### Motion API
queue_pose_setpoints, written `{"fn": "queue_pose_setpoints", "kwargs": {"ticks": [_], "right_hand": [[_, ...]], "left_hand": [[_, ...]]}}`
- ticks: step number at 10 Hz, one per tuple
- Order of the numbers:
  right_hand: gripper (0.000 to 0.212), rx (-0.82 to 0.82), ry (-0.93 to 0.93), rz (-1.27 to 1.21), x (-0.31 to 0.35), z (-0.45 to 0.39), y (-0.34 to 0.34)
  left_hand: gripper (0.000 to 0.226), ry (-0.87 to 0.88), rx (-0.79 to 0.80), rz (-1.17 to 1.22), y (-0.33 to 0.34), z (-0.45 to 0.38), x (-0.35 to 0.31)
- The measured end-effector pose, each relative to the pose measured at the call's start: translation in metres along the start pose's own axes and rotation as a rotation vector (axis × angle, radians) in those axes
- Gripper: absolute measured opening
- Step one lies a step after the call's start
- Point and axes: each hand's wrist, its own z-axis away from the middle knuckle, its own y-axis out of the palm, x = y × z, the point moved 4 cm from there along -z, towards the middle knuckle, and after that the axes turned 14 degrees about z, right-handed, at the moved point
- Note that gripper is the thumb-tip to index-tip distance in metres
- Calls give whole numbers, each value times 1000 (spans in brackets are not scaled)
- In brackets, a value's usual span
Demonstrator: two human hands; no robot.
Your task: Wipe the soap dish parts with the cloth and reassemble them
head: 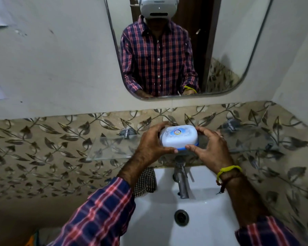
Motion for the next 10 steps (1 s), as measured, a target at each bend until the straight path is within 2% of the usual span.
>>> {"fn": "queue_pose_setpoints", "kwargs": {"ticks": [1, 2, 4, 6, 9, 10], "right_hand": [[62, -4, 25, 25, -5, 2, 2], [61, -9, 31, 49, -12, 2, 6], [65, 11, 83, 10, -17, 5, 14], [68, 10, 109, 7, -22, 5, 20], [65, 0, 174, 75, -8, 13, 20], [62, -129, 186, 108, 3, 23, 19]], "left_hand": [[114, -11, -17, 33, 0, 5, 3], [105, -4, -74, -10, -3, 12, 4], [78, -24, -136, -35, -5, 18, 7], [85, -74, -132, -58, -2, 21, 10], [98, -33, -166, -18, -1, 28, 15], [105, 11, -204, 17, -4, 28, 17]]}}
